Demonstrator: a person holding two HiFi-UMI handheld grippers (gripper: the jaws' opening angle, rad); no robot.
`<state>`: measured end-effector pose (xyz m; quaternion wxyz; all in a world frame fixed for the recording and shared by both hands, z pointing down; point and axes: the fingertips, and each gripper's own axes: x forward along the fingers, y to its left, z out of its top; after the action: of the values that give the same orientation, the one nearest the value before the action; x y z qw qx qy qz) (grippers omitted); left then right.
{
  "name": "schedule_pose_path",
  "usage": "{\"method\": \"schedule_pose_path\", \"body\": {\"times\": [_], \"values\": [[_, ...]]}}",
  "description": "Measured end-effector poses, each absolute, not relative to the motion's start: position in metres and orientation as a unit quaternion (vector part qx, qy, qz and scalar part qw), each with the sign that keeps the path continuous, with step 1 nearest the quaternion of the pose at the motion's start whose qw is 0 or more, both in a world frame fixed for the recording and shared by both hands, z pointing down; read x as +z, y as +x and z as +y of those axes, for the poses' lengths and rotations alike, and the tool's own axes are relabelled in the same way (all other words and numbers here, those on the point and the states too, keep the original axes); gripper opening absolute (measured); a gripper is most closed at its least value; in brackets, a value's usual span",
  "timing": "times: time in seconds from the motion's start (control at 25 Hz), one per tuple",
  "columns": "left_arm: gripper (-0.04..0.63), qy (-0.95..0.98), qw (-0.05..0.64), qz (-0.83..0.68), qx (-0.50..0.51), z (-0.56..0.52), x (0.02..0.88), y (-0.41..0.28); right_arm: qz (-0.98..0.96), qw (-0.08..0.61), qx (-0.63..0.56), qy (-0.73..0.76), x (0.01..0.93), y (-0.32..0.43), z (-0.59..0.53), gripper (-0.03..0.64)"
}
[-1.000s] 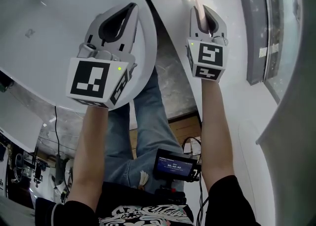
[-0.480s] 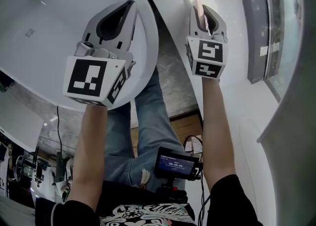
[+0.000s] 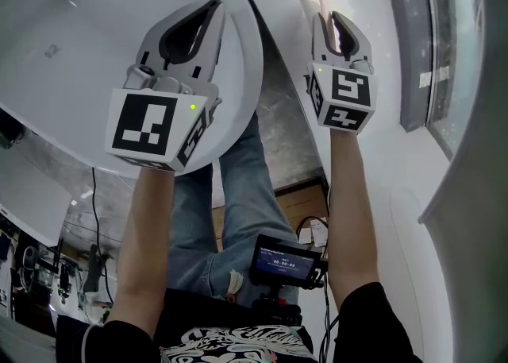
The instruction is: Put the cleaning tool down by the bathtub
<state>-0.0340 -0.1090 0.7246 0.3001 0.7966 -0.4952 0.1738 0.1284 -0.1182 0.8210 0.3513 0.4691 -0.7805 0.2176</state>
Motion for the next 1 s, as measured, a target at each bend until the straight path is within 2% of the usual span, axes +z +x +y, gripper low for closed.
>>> {"method": "schedule_pose_path", "body": {"times": [0.28,0.44,0.68,1.0], "values": [[0.015,0.803,0.283,-0.495,0.175,-0.103,0.704,-0.047,-0.784,0.337,0.201,0.48,0.789,0.129,-0.112,0.098],[0.015,0.813,0.248,-0.494,0.185,-0.099,0.681,-0.052,-0.786,0.33,0.18,0.49,0.759,0.127,-0.107,0.097],[0.015,0.827,0.225,-0.483,0.18,-0.091,0.646,-0.063,-0.789,0.309,0.175,0.501,0.716,0.114,-0.095,0.029],[0.015,0.832,0.204,-0.487,0.173,-0.067,0.593,-0.095,-0.788,0.278,0.18,0.519,0.656,0.1,-0.066,0.028]]}}
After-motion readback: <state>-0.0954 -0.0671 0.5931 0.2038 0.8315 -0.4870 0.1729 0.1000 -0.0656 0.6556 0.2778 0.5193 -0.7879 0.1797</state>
